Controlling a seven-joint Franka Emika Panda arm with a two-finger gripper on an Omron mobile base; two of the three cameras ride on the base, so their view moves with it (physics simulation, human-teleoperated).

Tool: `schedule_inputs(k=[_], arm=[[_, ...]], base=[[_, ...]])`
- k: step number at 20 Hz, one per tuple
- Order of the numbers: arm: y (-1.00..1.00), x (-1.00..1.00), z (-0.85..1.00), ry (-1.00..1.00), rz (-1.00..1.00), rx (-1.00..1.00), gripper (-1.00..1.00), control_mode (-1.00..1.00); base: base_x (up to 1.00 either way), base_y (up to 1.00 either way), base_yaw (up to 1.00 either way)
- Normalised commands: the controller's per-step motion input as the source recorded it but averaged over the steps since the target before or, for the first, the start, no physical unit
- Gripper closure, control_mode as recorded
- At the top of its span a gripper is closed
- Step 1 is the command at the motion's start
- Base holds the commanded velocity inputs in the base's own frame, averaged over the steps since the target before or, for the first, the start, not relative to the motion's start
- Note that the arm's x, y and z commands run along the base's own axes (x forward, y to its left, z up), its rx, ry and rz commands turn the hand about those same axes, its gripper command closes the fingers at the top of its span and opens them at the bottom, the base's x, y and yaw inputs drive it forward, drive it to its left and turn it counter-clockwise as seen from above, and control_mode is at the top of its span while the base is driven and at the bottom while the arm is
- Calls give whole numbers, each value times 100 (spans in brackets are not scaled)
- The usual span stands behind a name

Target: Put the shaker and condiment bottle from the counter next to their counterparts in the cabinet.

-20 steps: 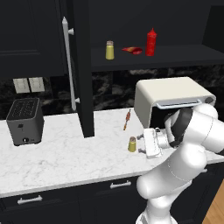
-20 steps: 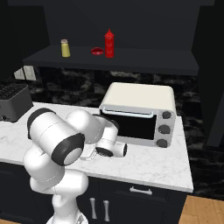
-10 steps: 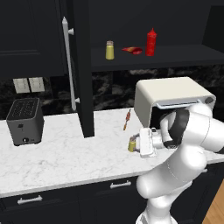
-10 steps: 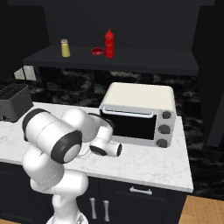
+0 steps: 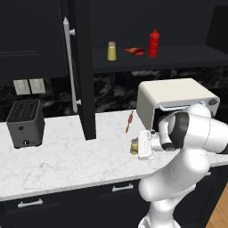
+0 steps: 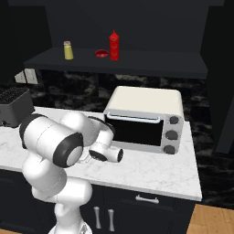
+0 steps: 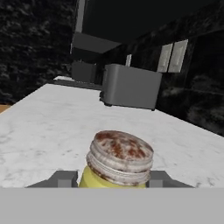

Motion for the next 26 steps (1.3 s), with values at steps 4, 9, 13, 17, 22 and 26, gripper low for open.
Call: schedule_inputs(k=[4, 9, 13, 17, 22, 26], arm=[[2, -12, 10, 10, 0, -4, 100, -100], [8, -68, 86, -3, -10, 0, 100, -100], [43, -69, 100, -2, -18, 0, 100, -100], [70, -34, 100, 6, -26, 0, 100, -100], [57, -6, 100, 18, -30, 0, 100, -100], [23, 1, 100, 20, -25, 0, 100, -100]], base=[[0, 0, 0], [0, 0, 0], [0, 0, 0], [0, 0, 0], [0, 0, 0], [0, 0, 0]])
